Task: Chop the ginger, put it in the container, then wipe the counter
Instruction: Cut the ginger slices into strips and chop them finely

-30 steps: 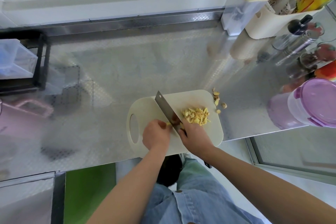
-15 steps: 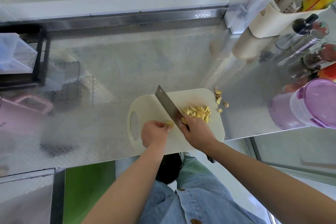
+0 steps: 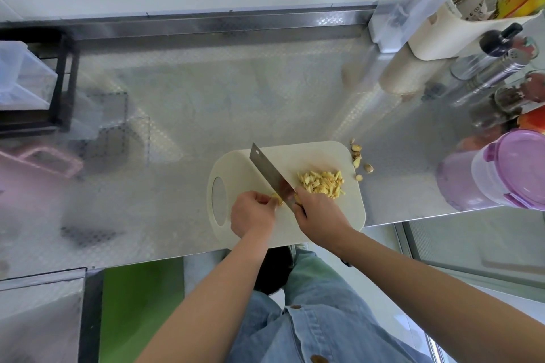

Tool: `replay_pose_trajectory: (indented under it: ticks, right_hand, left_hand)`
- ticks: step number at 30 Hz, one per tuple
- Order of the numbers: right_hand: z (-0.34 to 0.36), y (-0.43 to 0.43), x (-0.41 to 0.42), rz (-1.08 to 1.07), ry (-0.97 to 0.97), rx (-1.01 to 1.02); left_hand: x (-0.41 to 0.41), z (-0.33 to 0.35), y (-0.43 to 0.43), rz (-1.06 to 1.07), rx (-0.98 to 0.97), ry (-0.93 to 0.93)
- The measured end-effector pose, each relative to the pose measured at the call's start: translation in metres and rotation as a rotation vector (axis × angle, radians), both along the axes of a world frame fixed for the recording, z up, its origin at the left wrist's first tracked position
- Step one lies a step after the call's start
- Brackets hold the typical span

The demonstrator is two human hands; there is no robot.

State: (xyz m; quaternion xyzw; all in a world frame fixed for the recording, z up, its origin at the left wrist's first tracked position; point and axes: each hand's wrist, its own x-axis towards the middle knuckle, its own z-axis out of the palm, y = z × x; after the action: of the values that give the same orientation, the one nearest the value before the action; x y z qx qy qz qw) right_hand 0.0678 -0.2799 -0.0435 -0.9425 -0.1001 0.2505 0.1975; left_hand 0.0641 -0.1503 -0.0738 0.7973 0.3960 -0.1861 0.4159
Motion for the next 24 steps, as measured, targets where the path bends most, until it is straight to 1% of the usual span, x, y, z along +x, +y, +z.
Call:
replay_pose_trajectory:
  ticks: [8,11,18,20,24]
  right_hand:
    - [-0.003,0.016,-0.002,0.048,0.004,-0.121]
    - [-0.007,0.018,-0.003,0.038,-0.001,-0.128]
    - [-0.009,0.019,0.008,-0.131,-0.028,0.064]
    - [-0.008,0.013,0.008,-0.129,-0.041,0.089]
    - [-0.001,0.005,0.005,-0.056,-0.046,0.099]
  left_hand:
    - [0.003,-0.003,0.002,-0.033,0.014,0.014]
    - [0.003,-0.003,0.003,-0.046,0.01,0.015]
    - [0.003,-0.006,0.003,-0.051,0.023,0.002]
    - [0.002,-0.007,0.003,-0.052,0.02,0.001]
    - [0.003,-0.007,0.004,-0.05,0.021,0.003]
